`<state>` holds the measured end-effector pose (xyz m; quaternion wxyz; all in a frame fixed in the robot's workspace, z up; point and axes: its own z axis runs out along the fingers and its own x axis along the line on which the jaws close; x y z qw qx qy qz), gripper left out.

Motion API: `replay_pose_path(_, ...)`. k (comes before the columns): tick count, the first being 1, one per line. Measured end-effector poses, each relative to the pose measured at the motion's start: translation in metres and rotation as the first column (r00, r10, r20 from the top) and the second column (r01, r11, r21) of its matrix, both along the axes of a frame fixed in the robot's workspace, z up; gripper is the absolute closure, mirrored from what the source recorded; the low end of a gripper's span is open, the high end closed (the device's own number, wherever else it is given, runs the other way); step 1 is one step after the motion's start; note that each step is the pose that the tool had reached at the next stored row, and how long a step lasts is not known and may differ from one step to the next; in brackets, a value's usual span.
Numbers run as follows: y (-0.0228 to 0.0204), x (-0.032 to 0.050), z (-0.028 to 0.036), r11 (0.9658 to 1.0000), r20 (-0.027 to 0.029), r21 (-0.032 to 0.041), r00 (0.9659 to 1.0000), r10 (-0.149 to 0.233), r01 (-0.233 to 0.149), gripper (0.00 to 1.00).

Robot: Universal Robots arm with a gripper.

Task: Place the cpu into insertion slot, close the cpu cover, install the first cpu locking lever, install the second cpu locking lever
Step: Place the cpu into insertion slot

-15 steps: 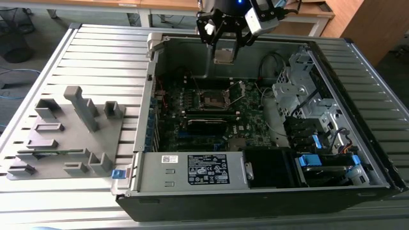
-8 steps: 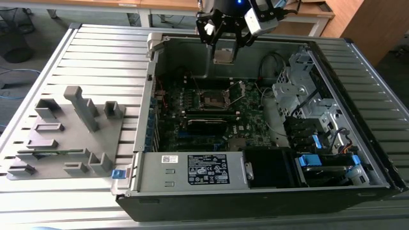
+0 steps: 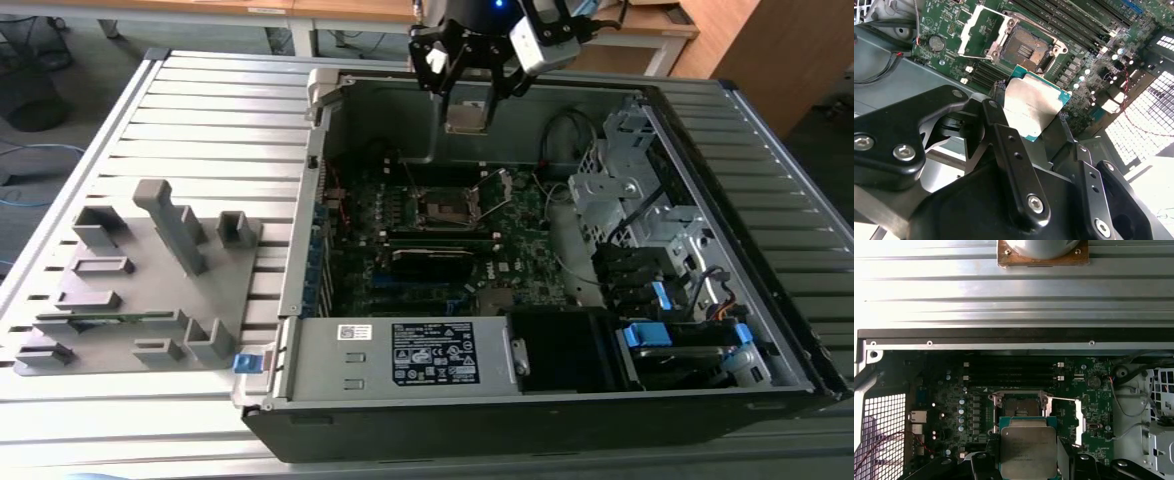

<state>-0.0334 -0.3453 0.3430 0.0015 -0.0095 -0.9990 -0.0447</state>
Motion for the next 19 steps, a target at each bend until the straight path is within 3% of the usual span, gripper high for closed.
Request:
replay_pose_path(8,0.0,-0.0001,-0.0007,1.0,0.0002,0.0003,1.0,0.0,0.0,0.46)
replay_pose_path(15,0.0,-0.0016,-0.0116,1.0,0.0073,0.0,1.0,0.004,-0.004,0.46)
replay_pose_path(19,0.0,-0.0018,-0.0128,1.0,0.0081,-0.0003,1.0,0.005,-0.005,0.46)
